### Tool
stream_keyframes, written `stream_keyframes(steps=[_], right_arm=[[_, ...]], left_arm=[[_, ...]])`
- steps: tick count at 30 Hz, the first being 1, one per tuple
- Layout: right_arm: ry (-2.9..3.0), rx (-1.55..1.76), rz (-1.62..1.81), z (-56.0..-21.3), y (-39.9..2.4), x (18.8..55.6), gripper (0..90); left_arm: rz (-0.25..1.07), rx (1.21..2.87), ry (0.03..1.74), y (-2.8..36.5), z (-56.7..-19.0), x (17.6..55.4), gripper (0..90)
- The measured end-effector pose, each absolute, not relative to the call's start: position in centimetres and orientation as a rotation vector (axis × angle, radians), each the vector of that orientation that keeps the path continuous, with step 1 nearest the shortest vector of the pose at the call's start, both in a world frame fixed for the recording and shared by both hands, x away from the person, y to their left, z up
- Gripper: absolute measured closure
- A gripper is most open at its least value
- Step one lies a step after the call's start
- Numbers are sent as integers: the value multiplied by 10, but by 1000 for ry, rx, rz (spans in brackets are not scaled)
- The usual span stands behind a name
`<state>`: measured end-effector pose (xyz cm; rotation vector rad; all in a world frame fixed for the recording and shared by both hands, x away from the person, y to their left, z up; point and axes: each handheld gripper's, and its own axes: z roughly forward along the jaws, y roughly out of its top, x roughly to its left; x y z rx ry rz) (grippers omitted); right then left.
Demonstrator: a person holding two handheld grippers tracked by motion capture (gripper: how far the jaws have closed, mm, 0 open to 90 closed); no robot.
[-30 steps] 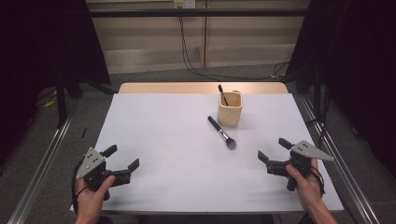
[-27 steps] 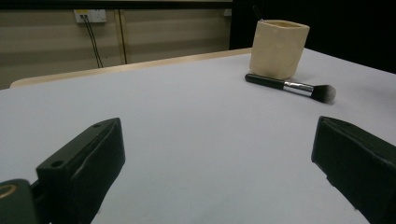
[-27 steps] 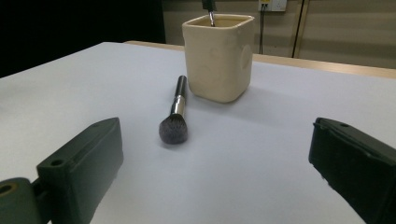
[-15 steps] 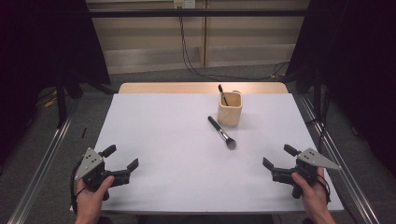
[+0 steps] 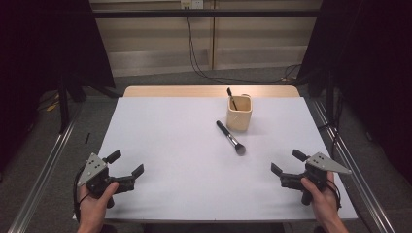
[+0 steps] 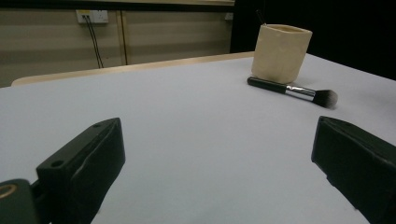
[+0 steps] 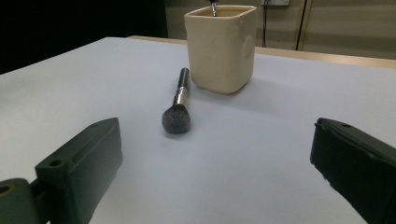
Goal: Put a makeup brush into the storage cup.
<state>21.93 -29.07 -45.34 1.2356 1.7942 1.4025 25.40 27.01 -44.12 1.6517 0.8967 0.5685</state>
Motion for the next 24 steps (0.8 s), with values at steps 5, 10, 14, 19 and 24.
stream_keyframes(steps=[5, 10, 14, 19, 24], right_arm=[[1806, 1228, 1405, -453, -288, 221, 19], [1806, 1227, 1423, -452, -286, 224, 16], [1797, 1218, 1440, -448, -283, 230, 16], [1819, 1210, 1455, -445, -279, 240, 18], [1871, 1180, 1455, -445, -271, 250, 21]], left_arm=[[576, 1659, 889, 270, -440, 253, 28], [580, 1661, 899, 268, -440, 254, 28], [582, 1668, 896, 269, -441, 255, 29], [586, 1671, 896, 270, -441, 257, 29], [587, 1670, 898, 271, -441, 256, 28]])
